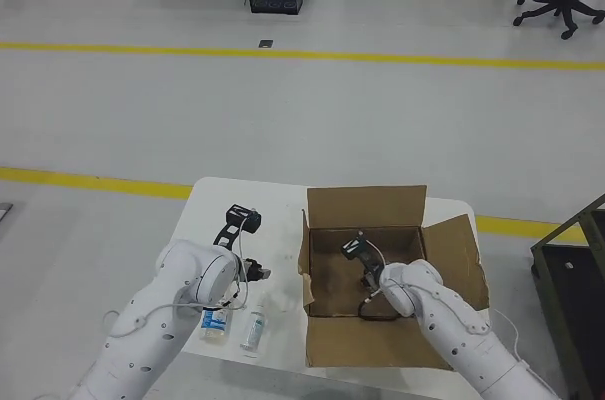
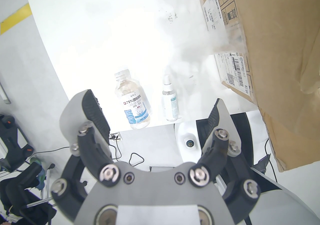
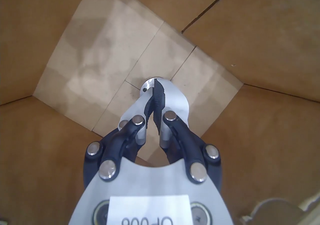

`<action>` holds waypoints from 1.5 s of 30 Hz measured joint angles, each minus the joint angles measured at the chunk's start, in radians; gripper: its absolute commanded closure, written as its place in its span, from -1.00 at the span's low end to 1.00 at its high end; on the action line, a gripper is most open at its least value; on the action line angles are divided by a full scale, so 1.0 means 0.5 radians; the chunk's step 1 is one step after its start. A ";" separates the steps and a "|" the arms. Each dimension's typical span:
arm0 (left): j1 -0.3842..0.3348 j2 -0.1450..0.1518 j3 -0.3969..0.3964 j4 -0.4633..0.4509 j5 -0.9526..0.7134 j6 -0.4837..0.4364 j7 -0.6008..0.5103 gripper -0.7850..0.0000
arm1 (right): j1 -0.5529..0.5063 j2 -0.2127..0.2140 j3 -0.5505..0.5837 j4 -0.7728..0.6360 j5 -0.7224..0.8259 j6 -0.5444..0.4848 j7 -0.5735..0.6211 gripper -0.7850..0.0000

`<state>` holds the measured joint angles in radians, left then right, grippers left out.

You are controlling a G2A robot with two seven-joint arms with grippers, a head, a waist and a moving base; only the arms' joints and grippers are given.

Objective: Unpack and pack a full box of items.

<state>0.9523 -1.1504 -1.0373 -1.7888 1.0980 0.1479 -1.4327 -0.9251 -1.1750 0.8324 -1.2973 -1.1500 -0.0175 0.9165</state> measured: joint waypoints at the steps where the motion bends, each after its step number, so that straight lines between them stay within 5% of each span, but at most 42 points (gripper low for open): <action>1: 0.000 0.000 0.000 0.000 0.000 0.000 0.000 -1.00 | 0.026 -0.010 -0.017 0.027 0.001 -0.007 0.016 1.00; 6: 0.000 0.000 0.000 0.000 0.000 0.000 0.000 -1.00 | 0.115 -0.056 -0.081 0.166 0.007 -0.017 0.081 1.00; 12: 0.000 0.000 0.000 0.000 0.000 0.000 0.000 -1.00 | 0.138 -0.084 -0.106 0.229 -0.010 -0.017 0.076 0.49; 25: 0.000 0.000 0.000 0.000 0.000 0.000 0.000 -1.00 | 0.130 -0.109 -0.083 0.280 -0.059 -0.023 0.109 0.15; 45: 0.000 0.000 0.000 0.000 0.000 0.000 0.000 -1.00 | 0.174 -0.180 -0.100 0.497 -0.041 -0.076 0.062 0.23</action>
<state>0.9523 -1.1504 -1.0373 -1.7888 1.0980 0.1479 -1.4327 -0.8382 -1.2651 0.7825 -1.0486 -1.1706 -0.0556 0.9476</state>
